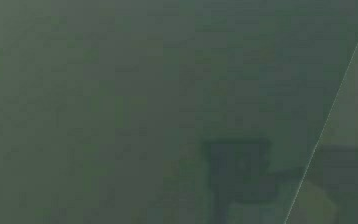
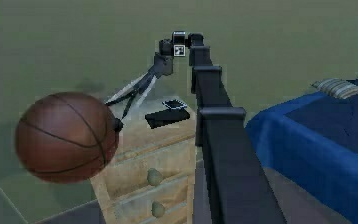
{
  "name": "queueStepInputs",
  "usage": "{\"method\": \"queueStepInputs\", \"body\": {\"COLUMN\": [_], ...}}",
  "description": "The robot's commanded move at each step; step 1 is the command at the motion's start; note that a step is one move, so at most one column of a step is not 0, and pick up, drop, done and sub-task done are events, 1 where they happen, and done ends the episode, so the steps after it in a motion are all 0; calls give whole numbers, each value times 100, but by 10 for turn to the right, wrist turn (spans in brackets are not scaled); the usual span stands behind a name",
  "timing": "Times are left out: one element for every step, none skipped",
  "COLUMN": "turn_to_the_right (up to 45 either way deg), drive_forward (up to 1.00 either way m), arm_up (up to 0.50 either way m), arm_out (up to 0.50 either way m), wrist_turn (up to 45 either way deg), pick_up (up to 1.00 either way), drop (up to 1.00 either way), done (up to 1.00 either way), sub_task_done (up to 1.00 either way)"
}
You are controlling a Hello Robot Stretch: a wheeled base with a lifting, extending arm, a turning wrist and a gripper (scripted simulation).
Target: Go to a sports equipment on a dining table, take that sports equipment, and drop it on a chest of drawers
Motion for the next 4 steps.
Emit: {"method": "queueStepInputs", "body": {"turn_to_the_right": [0, 0, 0, 0], "drive_forward": [0, 0, 0, 0], "arm_up": [0, 0, -18, 0], "arm_out": [0, 0, 0, 0], "wrist_turn": [450, 390, 0, 0], "pick_up": [0, 0, 0, 0], "drop": [0, 0, 0, 100], "done": [0, 0, 0, 0], "sub_task_done": [0, 0, 0, 0]}}
